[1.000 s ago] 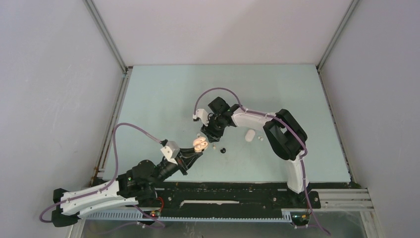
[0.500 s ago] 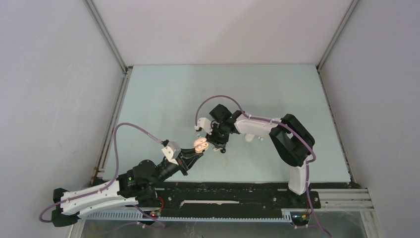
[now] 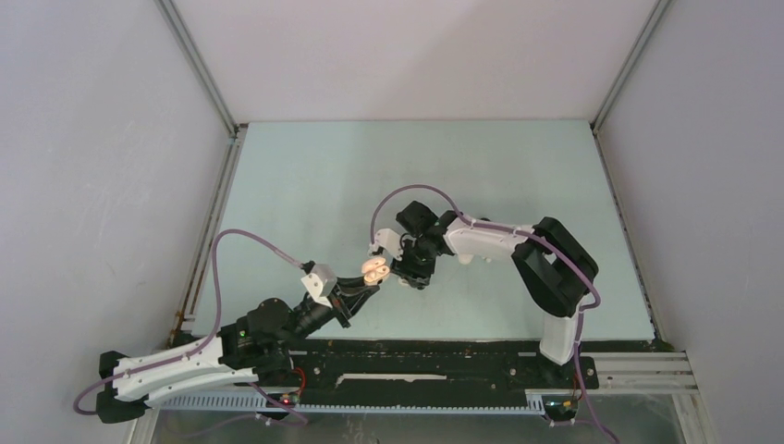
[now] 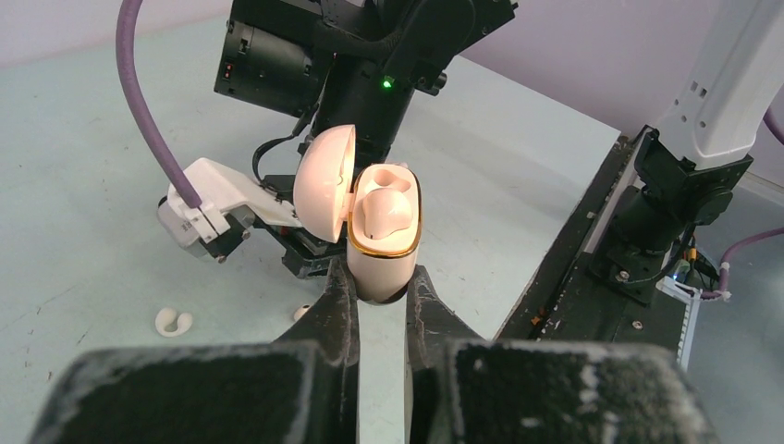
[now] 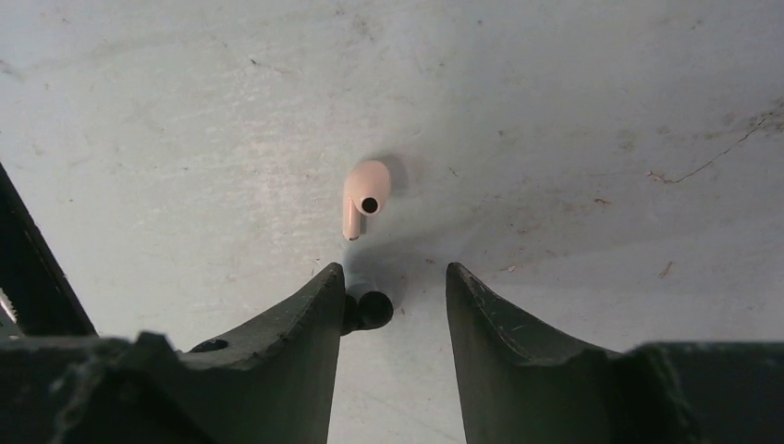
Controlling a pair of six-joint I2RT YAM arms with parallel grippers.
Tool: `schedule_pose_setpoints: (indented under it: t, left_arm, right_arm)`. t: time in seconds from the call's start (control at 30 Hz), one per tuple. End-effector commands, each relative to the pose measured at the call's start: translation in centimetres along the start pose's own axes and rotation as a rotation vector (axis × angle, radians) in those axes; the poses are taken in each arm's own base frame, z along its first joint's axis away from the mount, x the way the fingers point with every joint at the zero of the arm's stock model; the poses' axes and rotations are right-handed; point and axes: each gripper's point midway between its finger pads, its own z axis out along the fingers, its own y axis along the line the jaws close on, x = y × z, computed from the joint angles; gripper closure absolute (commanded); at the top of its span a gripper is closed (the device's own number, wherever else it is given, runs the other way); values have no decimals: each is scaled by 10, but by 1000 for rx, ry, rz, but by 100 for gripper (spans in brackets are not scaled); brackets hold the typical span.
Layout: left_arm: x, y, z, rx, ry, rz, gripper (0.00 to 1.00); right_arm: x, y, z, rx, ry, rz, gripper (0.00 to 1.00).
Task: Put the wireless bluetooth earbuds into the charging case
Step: Pick up the earbud from the center of the board.
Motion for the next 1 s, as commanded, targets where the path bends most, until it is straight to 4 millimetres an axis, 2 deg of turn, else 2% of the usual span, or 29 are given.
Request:
schedule_pose_setpoints:
  t: [0.0,0.17,0.43,0.57,0.73,0.97]
  left_arm:
    - [-18,-6,0,26,-52,-7,100]
    - [-19,-7,0,28,-53,-5,100]
    - [-21,-7,0,28,-56,-3,100]
    - [-21,-7,0,30,-54,-1,100]
    - [-22,-8,0,35,-53,-2,100]
    - [-22,-9,0,40,-51,0,100]
  right_arm:
    - [-3,-1,-11,-16,-35,6,54]
    - [-6,0,-11,-47,-63,7,59]
    - [-26,8,-14,-47,-121,-17,63]
    - [-29,-1,-10,-14,-108,-6,66]
    - [-28,-6,-6,-6,-101,-4,66]
    - [-37,-1,-8,-35,-124,7,66]
